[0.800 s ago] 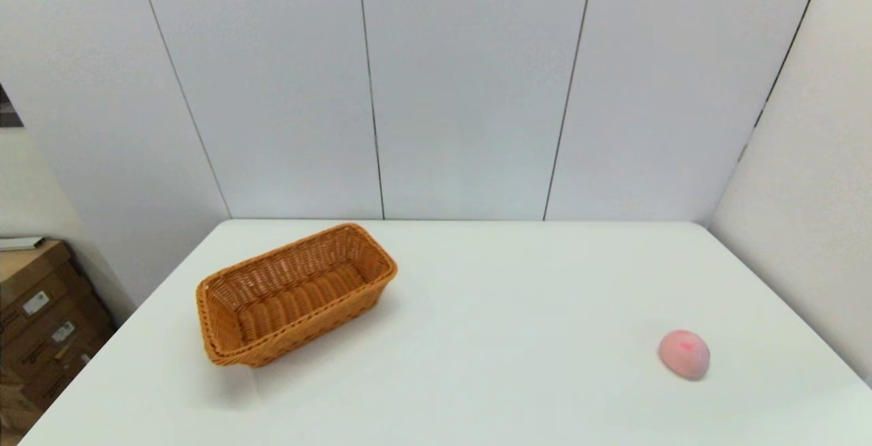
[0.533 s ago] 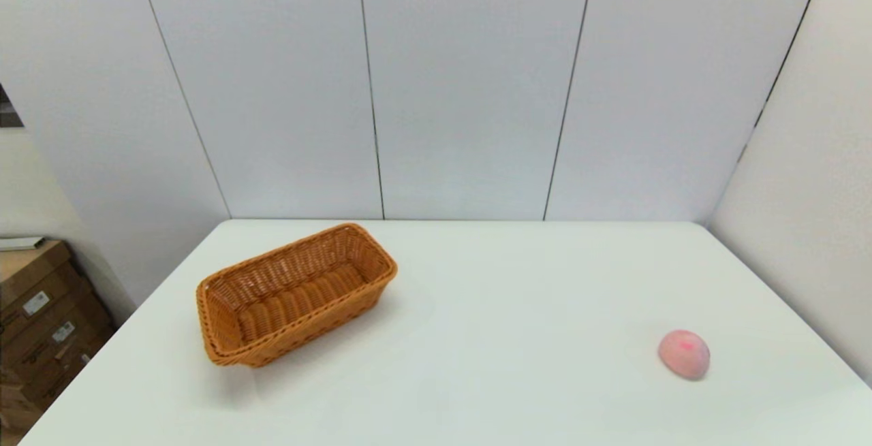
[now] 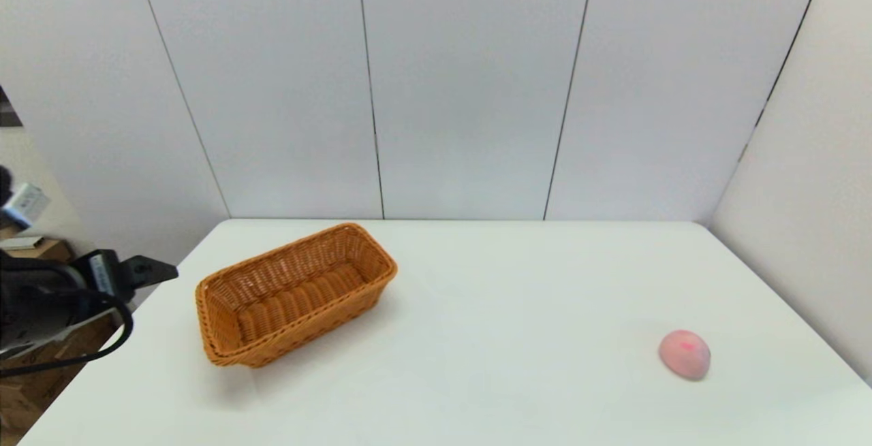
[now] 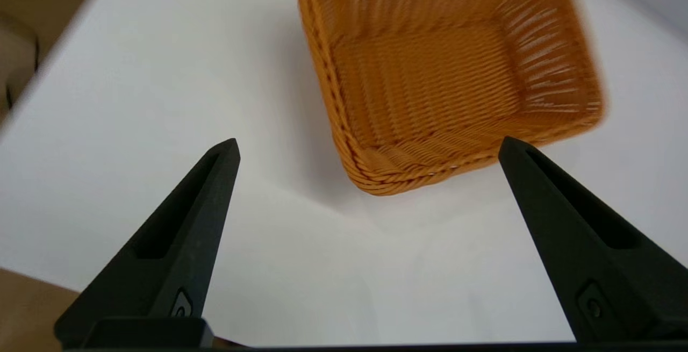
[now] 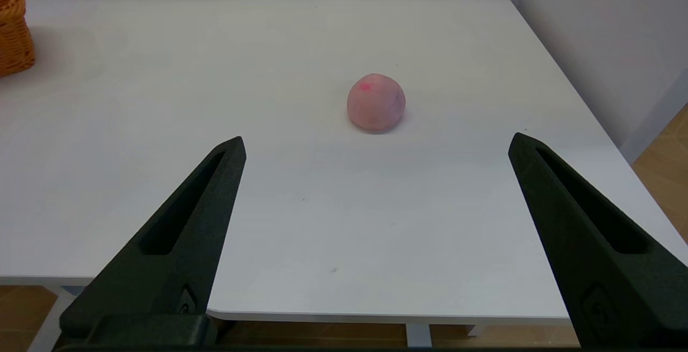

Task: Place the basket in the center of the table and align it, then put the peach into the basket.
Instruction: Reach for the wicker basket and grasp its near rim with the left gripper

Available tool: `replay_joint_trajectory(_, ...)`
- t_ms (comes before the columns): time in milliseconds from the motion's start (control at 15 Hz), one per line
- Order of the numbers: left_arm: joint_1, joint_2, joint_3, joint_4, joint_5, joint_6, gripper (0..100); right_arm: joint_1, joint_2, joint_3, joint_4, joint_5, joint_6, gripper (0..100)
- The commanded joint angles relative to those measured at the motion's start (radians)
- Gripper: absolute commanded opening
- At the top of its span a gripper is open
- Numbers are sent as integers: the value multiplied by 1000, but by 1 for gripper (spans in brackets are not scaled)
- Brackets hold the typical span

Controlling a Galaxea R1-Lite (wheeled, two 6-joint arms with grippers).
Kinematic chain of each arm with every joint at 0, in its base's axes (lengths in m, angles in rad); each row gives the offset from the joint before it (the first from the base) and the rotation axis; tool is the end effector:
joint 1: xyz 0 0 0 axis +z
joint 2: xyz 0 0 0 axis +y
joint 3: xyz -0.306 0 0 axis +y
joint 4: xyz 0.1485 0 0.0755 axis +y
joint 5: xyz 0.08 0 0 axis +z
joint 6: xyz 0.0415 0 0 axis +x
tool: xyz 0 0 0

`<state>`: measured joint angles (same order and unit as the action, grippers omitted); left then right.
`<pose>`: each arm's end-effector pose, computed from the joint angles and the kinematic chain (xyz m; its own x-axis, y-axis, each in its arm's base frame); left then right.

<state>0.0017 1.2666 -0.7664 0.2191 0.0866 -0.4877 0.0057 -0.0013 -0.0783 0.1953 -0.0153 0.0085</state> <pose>0.1661 0.0039 0.2070 0.7493 0.0878 -0.6564 -0.3677 0.8795 -0.3022 -0.0433 -0.0009 0.0726 0.9933 -0.0096 -0.1154 0.0105 0.9999 0.0067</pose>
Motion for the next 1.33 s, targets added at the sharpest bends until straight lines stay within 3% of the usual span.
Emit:
replay_joint_trajectory(67, 6, 438, -126, 97, -59, -167, 100, 0, 1, 0, 1, 0, 1, 100)
replay_joint_trajectory(867, 92, 771, -272, 95, -131, -157, 100, 0, 1, 0, 1, 0, 1, 100)
replay_joint_trajectory(933, 92, 786, -275, 95, -143, -155, 0, 0, 1, 0, 1, 0, 1, 100)
replay_joint_trajectory(1333, 104, 810, -287, 95, -171, -155, 0, 0, 1, 0, 1, 0, 1, 100)
